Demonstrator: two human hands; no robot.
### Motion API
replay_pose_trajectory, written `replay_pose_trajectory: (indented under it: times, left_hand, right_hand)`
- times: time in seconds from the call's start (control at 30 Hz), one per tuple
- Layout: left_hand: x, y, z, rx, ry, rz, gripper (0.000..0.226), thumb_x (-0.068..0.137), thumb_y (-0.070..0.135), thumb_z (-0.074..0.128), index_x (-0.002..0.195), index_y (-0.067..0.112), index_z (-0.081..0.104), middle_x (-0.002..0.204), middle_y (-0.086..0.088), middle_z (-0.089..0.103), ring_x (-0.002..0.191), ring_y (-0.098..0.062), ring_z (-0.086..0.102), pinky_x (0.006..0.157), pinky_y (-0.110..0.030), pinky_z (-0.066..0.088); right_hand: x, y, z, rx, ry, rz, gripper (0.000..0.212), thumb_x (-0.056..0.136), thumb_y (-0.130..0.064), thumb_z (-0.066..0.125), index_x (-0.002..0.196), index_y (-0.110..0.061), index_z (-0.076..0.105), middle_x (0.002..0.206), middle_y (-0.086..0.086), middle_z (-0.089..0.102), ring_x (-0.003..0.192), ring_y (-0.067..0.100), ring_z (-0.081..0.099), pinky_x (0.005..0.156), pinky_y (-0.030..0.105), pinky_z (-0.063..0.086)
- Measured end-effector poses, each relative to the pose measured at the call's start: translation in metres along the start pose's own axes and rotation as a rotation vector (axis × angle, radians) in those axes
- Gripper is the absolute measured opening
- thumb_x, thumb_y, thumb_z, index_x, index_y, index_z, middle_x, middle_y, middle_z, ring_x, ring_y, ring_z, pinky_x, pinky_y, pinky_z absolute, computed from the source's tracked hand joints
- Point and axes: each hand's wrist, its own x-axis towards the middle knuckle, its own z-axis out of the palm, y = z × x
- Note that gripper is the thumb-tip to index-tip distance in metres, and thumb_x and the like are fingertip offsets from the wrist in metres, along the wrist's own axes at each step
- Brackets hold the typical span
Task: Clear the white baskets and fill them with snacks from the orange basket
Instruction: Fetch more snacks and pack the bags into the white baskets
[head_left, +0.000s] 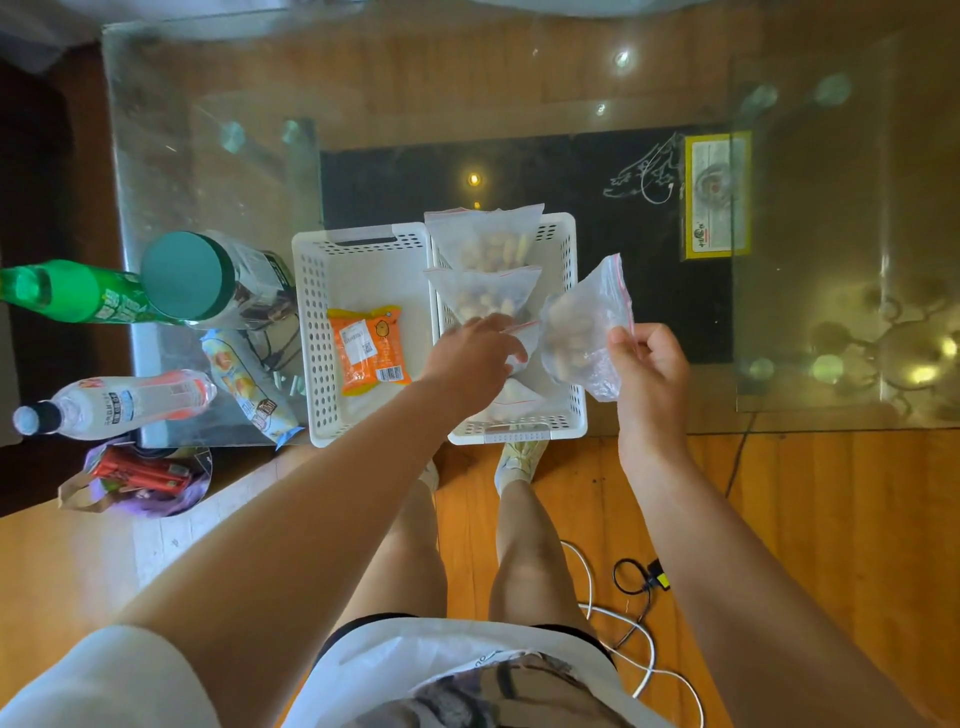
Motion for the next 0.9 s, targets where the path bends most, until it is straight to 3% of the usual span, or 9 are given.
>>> replay_pose_trajectory:
  times: [0.2,0.47,0.7,0.9]
  left_hand:
    - [0.005,-0.008,0.001,0.012,-0.015,-0.022,0.039,0.093,0.004,0.044,0.125,0.022,0.057,0.135,0.006,0.051,0.116,-0.022,0.054,0.094,-0.036,0.047]
    - [0.005,-0.016,0.002,-0.059,-0.02,0.0,0.043,0.092,-0.002,0.042,0.122,0.021,0.059,0.134,0.006,0.053,0.118,-0.023,0.054,0.097,-0.039,0.046]
    - [0.004,-0.015,0.005,-0.073,-0.018,0.0,0.041,0.093,-0.001,0.042,0.124,0.021,0.058,0.138,0.006,0.051,0.122,-0.022,0.051,0.099,-0.038,0.044]
    - [0.002,-0.015,0.009,-0.144,-0.012,-0.003,0.04,0.092,0.002,0.044,0.121,0.023,0.061,0.141,0.008,0.049,0.124,-0.02,0.049,0.1,-0.036,0.043]
  right_hand:
    - [0.01,0.006,0.013,-0.025,-0.018,0.037,0.009,0.093,-0.022,0.051,0.092,-0.014,0.052,0.084,-0.006,0.057,0.08,0.008,0.055,0.065,0.019,0.043]
    - [0.024,0.02,0.027,-0.008,-0.05,0.171,0.01,0.094,-0.024,0.049,0.091,-0.014,0.051,0.09,0.003,0.058,0.087,0.017,0.056,0.073,0.028,0.047]
    - [0.031,0.037,0.031,-0.039,-0.104,0.226,0.013,0.095,-0.028,0.047,0.094,-0.016,0.051,0.084,-0.006,0.053,0.08,0.007,0.051,0.066,0.019,0.041]
    - [0.041,0.043,0.024,-0.077,-0.065,0.316,0.012,0.094,-0.03,0.048,0.094,-0.02,0.054,0.099,0.004,0.059,0.093,0.018,0.056,0.079,0.031,0.05]
